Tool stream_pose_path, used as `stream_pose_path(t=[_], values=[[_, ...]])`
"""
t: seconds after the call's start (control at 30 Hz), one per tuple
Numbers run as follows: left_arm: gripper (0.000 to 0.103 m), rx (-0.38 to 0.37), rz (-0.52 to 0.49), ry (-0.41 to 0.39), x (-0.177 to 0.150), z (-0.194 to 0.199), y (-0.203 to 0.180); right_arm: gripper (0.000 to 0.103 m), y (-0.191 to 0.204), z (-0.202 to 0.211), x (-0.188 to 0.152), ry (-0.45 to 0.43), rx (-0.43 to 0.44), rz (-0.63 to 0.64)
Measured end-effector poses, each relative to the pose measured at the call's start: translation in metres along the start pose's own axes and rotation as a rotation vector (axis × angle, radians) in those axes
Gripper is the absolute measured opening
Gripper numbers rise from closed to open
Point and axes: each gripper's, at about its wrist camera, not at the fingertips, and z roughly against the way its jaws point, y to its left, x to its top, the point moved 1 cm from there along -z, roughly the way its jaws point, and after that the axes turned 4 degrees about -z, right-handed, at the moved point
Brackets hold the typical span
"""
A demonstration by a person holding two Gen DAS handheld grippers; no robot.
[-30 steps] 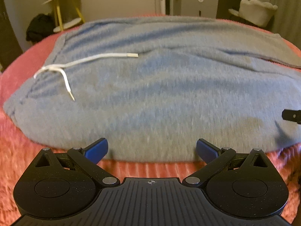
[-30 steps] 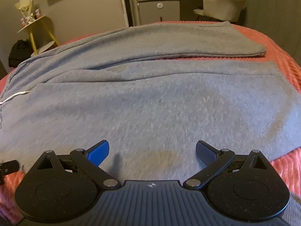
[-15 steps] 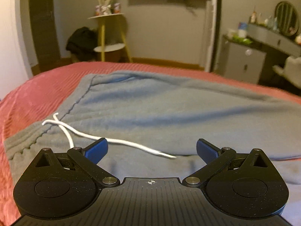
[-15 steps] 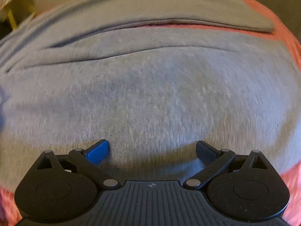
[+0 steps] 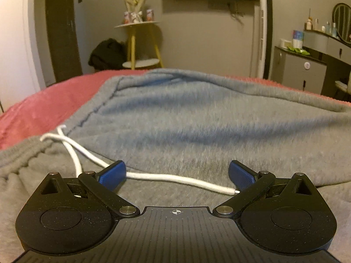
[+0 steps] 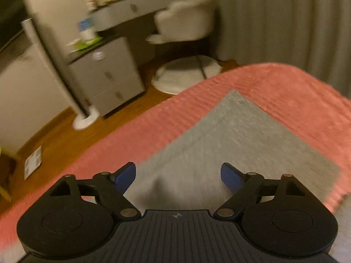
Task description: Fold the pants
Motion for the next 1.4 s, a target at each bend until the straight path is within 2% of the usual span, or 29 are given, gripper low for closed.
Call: stream_pose_path(t=[0.17,0.27,0.33,0.37,0.4,0.43,0.47,0.5,0.63,0.77,0.83,0.93,1.0,1.1,1.17,1.23,1.27,1.3,1.33,1.4], values=[[0.103,0.014,-0.019,-0.015,-0.007,-0.009,-0.006,0.074,-0.005,-0.065,0.012,0.063,-0.114,-0.171],[0.103,0.007,-0.016,-0.016,-0.008,-0.013,-0.006,0.073,-0.006,-0.078,0.009,0.029,-0.145,-0.191],[0.103,-0.004,-0.002,-0.012,-0.008,-0.014,-0.003,0.060,-0.002,-0.081,0.005,0.008,-0.186,-0.141],[0.103,-0.009,0.003,-0.010,-0.007,-0.013,-0.002,0.045,0.000,-0.082,0.004,0.001,-0.223,-0.113],[0.103,-0.014,0.007,-0.007,-0.007,-0.014,-0.001,0.037,0.001,-0.082,0.003,-0.008,-0.242,-0.097],[0.103,-0.020,0.011,-0.005,-0.006,-0.014,0.000,0.033,0.001,-0.084,0.005,-0.011,-0.238,-0.093],[0.103,-0.027,0.015,-0.003,-0.006,-0.014,0.002,0.014,-0.002,-0.078,0.005,-0.020,-0.227,-0.087],[0.103,-0.035,0.019,-0.002,-0.006,-0.014,0.003,0.006,-0.004,-0.072,0.004,-0.029,-0.212,-0.086],[0.103,-0.073,0.032,0.005,-0.004,-0.014,0.010,0.006,-0.026,-0.007,-0.006,-0.120,-0.078,-0.112],[0.103,-0.115,0.087,-0.005,0.002,-0.005,0.020,0.006,-0.091,0.083,-0.042,-0.202,0.046,-0.189],[0.103,-0.178,0.158,-0.032,0.006,0.004,0.030,0.006,-0.127,0.125,-0.073,-0.215,0.051,-0.186],[0.103,-0.278,0.250,-0.071,0.018,0.017,0.046,0.006,-0.176,0.163,-0.121,-0.229,-0.001,-0.161],[0.103,-0.332,0.290,-0.097,0.029,0.023,0.056,0.006,-0.210,0.158,-0.144,-0.162,-0.015,-0.204],[0.103,-0.427,0.384,-0.064,0.046,0.016,0.072,0.008,-0.240,0.144,-0.167,-0.068,0.041,-0.298],[0.103,-0.482,0.488,-0.010,0.059,0.000,0.082,0.011,-0.247,0.137,-0.173,-0.052,0.063,-0.325],[0.102,-0.534,0.537,0.054,0.073,-0.024,0.083,0.018,-0.253,0.133,-0.171,-0.047,0.094,-0.373],[0.096,-0.555,0.545,0.102,0.082,-0.040,0.081,0.026,-0.256,0.131,-0.169,-0.046,0.121,-0.398],[0.092,-0.567,0.549,0.142,0.089,-0.054,0.076,0.033,-0.259,0.128,-0.167,-0.047,0.137,-0.417],[0.083,-0.561,0.550,0.179,0.096,-0.066,0.072,0.034,-0.261,0.124,-0.166,-0.038,0.152,-0.438],[0.082,-0.545,0.553,0.268,0.109,-0.094,0.062,0.038,-0.263,0.121,-0.165,-0.022,0.178,-0.469]])
